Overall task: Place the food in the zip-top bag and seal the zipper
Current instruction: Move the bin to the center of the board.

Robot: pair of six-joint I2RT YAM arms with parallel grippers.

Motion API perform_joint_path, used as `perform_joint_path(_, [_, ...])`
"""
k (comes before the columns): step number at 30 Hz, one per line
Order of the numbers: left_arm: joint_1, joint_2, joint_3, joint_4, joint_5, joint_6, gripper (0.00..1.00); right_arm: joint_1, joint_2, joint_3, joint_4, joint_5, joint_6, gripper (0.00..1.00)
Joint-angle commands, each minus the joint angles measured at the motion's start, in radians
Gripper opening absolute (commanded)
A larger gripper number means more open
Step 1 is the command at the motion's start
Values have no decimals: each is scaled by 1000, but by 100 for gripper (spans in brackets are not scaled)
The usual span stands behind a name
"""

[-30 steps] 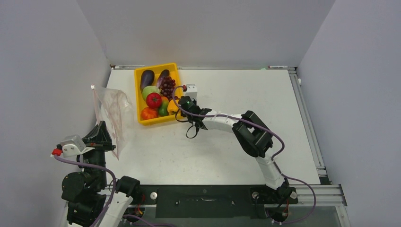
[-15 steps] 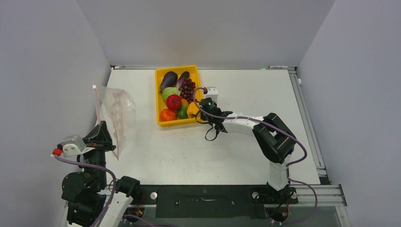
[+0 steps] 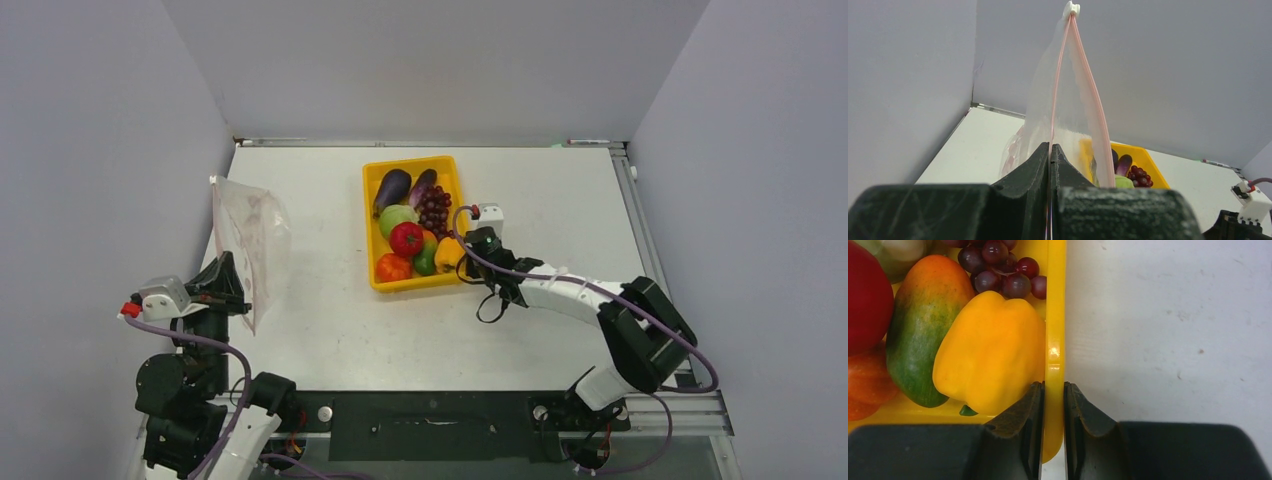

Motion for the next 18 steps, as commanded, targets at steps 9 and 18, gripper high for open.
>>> perform_joint_path(9, [8,40,6,45,55,-19,0,-66,-323,-187,-177,45,-21,5])
perform_joint_path(18, [8,83,11,42,107,-25,0,-153,-421,-255,-214,32,-49,5])
